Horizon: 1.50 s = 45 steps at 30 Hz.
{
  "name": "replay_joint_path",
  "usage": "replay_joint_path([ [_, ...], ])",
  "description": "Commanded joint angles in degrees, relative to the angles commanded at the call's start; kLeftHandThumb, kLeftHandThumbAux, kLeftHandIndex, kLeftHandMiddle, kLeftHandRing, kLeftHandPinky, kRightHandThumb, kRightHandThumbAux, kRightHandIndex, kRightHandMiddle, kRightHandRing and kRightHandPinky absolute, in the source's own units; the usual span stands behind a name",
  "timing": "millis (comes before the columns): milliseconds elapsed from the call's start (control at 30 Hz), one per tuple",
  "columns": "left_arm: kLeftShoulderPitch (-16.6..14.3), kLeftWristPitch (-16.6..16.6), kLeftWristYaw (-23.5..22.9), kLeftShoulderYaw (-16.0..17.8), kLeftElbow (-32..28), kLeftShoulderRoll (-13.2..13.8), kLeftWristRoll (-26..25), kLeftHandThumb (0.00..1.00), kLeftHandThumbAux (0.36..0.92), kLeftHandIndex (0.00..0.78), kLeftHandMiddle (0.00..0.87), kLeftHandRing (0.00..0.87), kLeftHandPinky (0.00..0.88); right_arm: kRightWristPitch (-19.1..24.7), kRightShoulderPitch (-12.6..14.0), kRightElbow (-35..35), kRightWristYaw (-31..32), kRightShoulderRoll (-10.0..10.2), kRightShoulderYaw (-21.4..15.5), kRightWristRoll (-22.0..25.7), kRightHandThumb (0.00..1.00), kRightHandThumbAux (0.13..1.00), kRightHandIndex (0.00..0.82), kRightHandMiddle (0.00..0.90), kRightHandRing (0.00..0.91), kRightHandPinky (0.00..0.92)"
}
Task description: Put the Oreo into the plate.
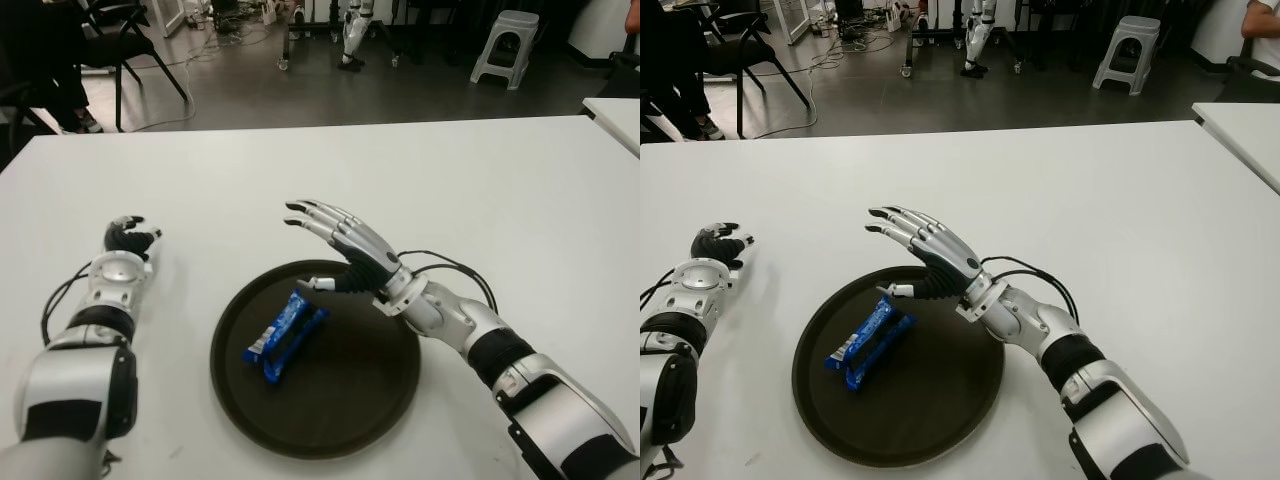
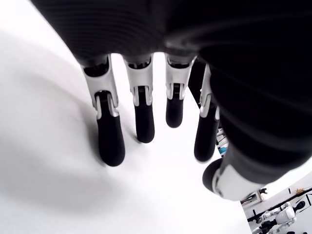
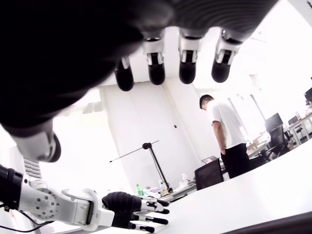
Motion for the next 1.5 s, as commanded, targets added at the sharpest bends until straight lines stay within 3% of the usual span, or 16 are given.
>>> replay_joint_path([
  [800, -0.13, 0.19, -0.15, -0.57, -0.01, 0.07, 0.32, 0.342, 0.744, 0.133, 0.142, 0.158, 0.145, -0.27, -0.69, 1.78, -1.82, -0.15, 0.13, -0.72, 0.227, 0.421, 0.000, 0.000, 0.000, 0.000],
  [1000, -0.10, 0.08, -0.05, -0.26, -0.02, -0.08, -0.02, 0.365, 0.738, 0.139, 0.146, 0.158, 0.144, 0.92, -1.44, 2.64, -1.50, -0.80, -0.37, -0.53, 0.257, 0.427, 0.000, 0.000, 0.000, 0.000],
  [1167, -0.08, -0.05, 0.07, -0.28, -0.04, -0.23, 0.02, 0.323, 0.745, 0.116, 0.140, 0.154, 0.136, 3.97, -5.46, 9.66, -1.89, -3.49, -3.70, 1.85, 0.172, 0.477, 0.000, 0.000, 0.000, 0.000],
  [1233, -0.12, 0.07, 0.13, -0.39, -0.03, -0.27, 0.13, 0.300, 0.750, 0.110, 0.138, 0.156, 0.138, 5.99, -7.80, 14.95, -1.40, -5.19, -6.14, 4.10, 0.070, 0.524, 0.000, 0.000, 0.000, 0.000],
  [1333, -0.12, 0.13, 0.20, -0.47, -0.03, -0.34, 0.19, 0.288, 0.754, 0.109, 0.136, 0.155, 0.129, 7.11, -9.18, 18.43, -1.03, -5.86, -7.52, 5.52, 0.023, 0.548, 0.000, 0.000, 0.000, 0.000],
  [1500, -0.16, 0.48, 0.14, -0.87, 0.03, -0.22, 0.54, 0.303, 0.761, 0.124, 0.139, 0.158, 0.131, 17.48, -11.43, 25.67, 0.67, -6.07, -14.36, 12.55, 0.003, 0.592, 0.000, 0.000, 0.000, 0.000],
])
